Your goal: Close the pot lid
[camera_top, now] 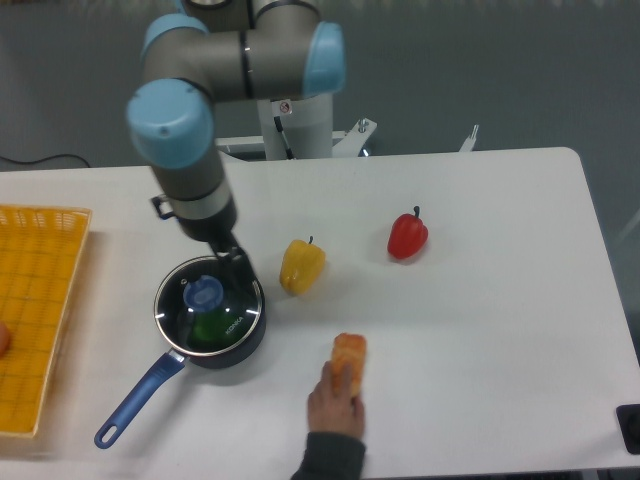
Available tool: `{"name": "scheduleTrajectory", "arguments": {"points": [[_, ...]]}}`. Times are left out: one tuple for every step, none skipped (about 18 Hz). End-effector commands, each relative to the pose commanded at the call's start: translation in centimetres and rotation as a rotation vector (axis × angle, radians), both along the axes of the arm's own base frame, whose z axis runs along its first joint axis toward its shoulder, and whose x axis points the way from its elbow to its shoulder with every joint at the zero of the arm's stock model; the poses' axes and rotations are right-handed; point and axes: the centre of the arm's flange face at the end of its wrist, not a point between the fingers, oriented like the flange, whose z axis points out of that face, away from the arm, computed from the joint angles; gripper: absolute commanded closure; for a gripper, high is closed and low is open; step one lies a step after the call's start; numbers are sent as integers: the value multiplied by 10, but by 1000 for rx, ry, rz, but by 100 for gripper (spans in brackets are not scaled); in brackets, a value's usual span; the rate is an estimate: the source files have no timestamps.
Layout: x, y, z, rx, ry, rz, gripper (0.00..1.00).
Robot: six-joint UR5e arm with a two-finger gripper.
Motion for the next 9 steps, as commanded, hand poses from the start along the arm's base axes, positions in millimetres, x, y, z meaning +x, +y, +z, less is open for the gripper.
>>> {"name": "scheduleTrajectory", "arguments": {"points": [[-11, -8, 3, -4, 5, -18, 0], [-26, -19, 5, -6, 9, -20, 0], [-42, -30, 7, -5, 10, -16, 0], [-53, -39, 6, -10, 8, -15, 0], [-64, -46, 5, -13, 7, -7, 0], [-75, -54, 5, -15, 5, -1, 0], [-86, -63, 5, -17, 3, -8, 0], [-93, -70, 4, -21, 1, -28, 0], [-100, -76, 3, -27, -3, -45, 0]]}}
